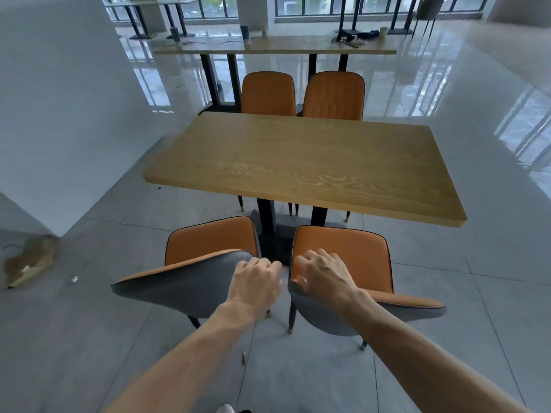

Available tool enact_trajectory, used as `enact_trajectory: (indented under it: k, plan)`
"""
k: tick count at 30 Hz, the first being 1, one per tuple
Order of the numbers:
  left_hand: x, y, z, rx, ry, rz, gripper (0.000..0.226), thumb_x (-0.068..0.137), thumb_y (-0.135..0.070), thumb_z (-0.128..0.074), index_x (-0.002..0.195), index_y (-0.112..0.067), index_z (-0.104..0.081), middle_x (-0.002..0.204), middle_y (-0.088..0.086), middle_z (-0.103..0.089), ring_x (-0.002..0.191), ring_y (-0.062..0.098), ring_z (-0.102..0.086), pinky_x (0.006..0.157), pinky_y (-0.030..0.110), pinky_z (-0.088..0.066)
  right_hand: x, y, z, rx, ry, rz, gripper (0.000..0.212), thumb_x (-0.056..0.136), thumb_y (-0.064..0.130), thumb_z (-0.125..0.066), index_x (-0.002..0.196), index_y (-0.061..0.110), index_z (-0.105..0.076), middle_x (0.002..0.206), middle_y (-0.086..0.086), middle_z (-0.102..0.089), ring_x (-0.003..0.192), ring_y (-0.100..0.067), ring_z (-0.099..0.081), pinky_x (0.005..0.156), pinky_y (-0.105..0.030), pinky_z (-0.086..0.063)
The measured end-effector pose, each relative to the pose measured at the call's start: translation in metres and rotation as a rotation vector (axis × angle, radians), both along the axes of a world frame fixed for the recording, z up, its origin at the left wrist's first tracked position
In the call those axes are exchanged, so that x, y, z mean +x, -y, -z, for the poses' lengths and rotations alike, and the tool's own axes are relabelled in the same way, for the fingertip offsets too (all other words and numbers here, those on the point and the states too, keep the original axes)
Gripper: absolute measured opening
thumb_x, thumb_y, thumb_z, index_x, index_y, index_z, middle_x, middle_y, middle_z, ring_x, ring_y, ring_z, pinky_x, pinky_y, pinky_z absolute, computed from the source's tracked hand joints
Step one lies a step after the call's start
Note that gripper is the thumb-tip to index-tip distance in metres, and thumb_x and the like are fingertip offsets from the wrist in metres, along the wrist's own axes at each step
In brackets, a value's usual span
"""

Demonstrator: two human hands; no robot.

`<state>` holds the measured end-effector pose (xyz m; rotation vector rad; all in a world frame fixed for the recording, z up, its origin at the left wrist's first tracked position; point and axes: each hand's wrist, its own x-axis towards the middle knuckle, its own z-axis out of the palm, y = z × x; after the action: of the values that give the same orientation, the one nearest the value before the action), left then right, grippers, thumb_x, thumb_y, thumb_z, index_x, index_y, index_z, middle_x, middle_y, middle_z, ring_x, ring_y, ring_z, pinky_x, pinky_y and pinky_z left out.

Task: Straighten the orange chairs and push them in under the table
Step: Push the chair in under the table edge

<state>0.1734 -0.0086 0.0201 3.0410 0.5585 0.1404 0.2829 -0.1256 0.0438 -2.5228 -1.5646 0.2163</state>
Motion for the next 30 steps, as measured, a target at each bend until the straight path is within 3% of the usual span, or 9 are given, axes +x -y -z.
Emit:
enact_trajectory:
  k: [5,11,17,21,23,25,27,30]
  plan:
    - [-0.045,-0.060,0.002,-0.084,-0.003,-0.077,0.044,0.089,-0.035,-0.054,0.130,-0.020,-0.046,0.126,0.004,-0.058,0.118,0.022,-0.050,0.097,0.038,-0.040,-0.029,-0.057,0.018,-0.031,-0.002,-0.081,0.046,0.089,0.030,-0.054,0.133,0.017,-0.044,0.126,-0.009,-0.054,0.114,-0.026,-0.048,0.092,-0.037,-0.042]
    - [-0.101,-0.146,0.015,-0.098,-0.020,-0.105,0.067,0.084,-0.045,-0.060,0.139,-0.022,-0.032,0.134,0.003,-0.049,0.122,0.022,-0.042,0.097,0.038,-0.039,-0.074,-0.144,0.036,-0.060,0.008,-0.144,0.070,0.082,0.042,-0.063,0.141,0.021,-0.032,0.142,-0.007,-0.041,0.130,-0.026,-0.035,0.106,-0.042,-0.035]
    - [-0.138,-0.221,0.046,-0.115,-0.189,-0.119,0.091,0.074,-0.055,-0.068,0.144,-0.026,-0.017,0.147,0.008,-0.030,0.135,0.027,-0.026,0.107,0.046,-0.028,-0.089,-0.209,0.070,-0.216,0.023,-0.127,0.091,0.077,0.047,-0.070,0.148,0.027,-0.018,0.152,-0.006,-0.027,0.142,-0.028,-0.018,0.115,-0.046,-0.020]
    - [-0.153,-0.246,0.071,-0.170,-0.316,-0.144,0.093,0.071,-0.056,-0.070,0.143,-0.025,-0.020,0.144,0.006,-0.038,0.132,0.027,-0.034,0.106,0.049,-0.030,-0.092,-0.227,0.085,-0.299,0.011,-0.086,0.095,0.075,0.047,-0.072,0.149,0.026,-0.016,0.147,-0.003,-0.038,0.138,-0.026,-0.028,0.115,-0.046,-0.019]
    - [-0.156,-0.254,0.081,-0.189,-0.271,-0.129,0.081,0.074,-0.052,-0.070,0.138,-0.022,-0.032,0.132,0.003,-0.052,0.119,0.025,-0.050,0.098,0.042,-0.042,-0.087,-0.233,0.090,-0.276,0.001,-0.052,0.094,0.074,0.044,-0.075,0.147,0.025,-0.020,0.137,-0.002,-0.051,0.128,-0.025,-0.043,0.109,-0.042,-0.029]
    - [-0.155,-0.261,0.083,-0.199,-0.230,-0.140,0.063,0.076,-0.050,-0.070,0.127,-0.020,-0.045,0.114,0.001,-0.063,0.101,0.022,-0.060,0.084,0.037,-0.050,-0.079,-0.236,0.093,-0.276,0.007,-0.023,0.078,0.072,0.044,-0.075,0.138,0.026,-0.038,0.123,0.000,-0.061,0.115,-0.024,-0.054,0.101,-0.039,-0.038]
    - [-0.153,-0.265,0.082,-0.186,-0.223,-0.154,0.053,0.077,-0.050,-0.069,0.115,-0.019,-0.052,0.099,0.000,-0.066,0.088,0.021,-0.063,0.075,0.035,-0.053,-0.074,-0.238,0.096,-0.267,0.053,-0.013,0.050,0.071,0.046,-0.073,0.114,0.026,-0.056,0.108,0.003,-0.067,0.100,-0.022,-0.061,0.092,-0.037,-0.044]
    - [-0.152,-0.266,0.083,-0.172,-0.222,-0.127,0.045,0.078,-0.050,-0.068,0.108,-0.019,-0.054,0.092,0.000,-0.067,0.082,0.020,-0.064,0.068,0.031,-0.049,-0.075,-0.238,0.099,-0.266,0.056,0.028,0.032,0.073,0.042,-0.070,0.098,0.023,-0.063,0.091,0.002,-0.070,0.083,-0.021,-0.063,0.087,-0.037,-0.045]
